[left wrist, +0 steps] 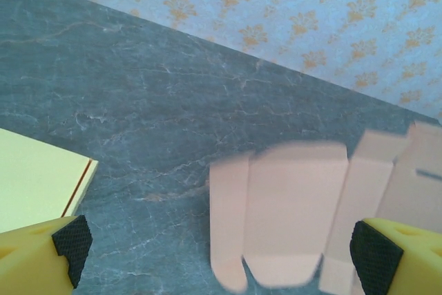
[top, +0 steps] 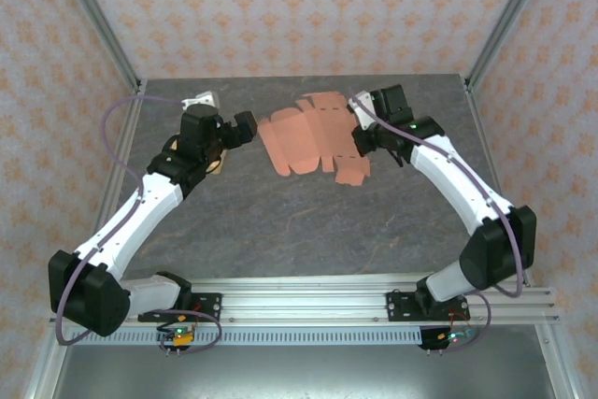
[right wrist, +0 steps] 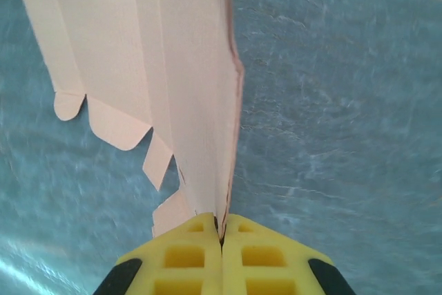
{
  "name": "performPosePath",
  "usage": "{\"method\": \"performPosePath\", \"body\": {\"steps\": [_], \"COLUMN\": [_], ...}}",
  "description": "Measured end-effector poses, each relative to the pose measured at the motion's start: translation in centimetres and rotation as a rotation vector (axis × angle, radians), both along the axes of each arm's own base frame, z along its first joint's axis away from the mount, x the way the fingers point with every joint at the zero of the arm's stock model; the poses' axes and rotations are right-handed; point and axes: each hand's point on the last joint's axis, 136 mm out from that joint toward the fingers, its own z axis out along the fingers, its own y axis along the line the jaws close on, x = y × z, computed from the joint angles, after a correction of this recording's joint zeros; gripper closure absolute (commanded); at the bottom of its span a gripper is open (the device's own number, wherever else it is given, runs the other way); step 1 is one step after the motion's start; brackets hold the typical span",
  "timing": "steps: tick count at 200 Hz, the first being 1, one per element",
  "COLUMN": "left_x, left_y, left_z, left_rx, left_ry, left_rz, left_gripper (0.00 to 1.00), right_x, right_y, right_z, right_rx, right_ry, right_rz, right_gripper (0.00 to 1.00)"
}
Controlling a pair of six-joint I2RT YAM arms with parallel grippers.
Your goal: Fold the paper box
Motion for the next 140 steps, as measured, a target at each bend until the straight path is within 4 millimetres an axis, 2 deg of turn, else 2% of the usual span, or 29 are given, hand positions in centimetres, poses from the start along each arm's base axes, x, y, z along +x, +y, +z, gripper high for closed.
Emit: {"method": "performPosePath", "body": {"steps": [27,68,99,118,140], "left_x": [0.0,-1.3,-3.4,-3.8,-3.4], "left_y": [-1.5,-7.0,-11.2,-12.0,-12.5], "left_z": [-1.1,-6.0,-9.9,-11.6,-13.1], "left_rx": [-0.011,-0.040,0.018,0.023,0.018], "left_ry": [0.022,0.073,0.087,0.077,0.077], "left_rz": [-0.086,-0.380,-0.563,-0.598,-0.613], "left_gripper": [0.00,0.00,0.00,0.00,0.01], "right_x": [-1.3,0.6,0.0,-0.1,0.2], "right_y": [-1.2,-2.5,-0.8,0.6,1.6], "right_z": [-0.2,-2.7,-5.1,-6.3,-7.5], "right_rx": [-0.248,-0.549,-0.626,-0.647,-0.657], "right_ry": [-0.030,0.044,0.036,0.007,-0.029], "right_rz": [0.239,0.457,0.609,0.663,0.681], "right_gripper": [1.00,1.00,1.00,1.00,1.00]}}
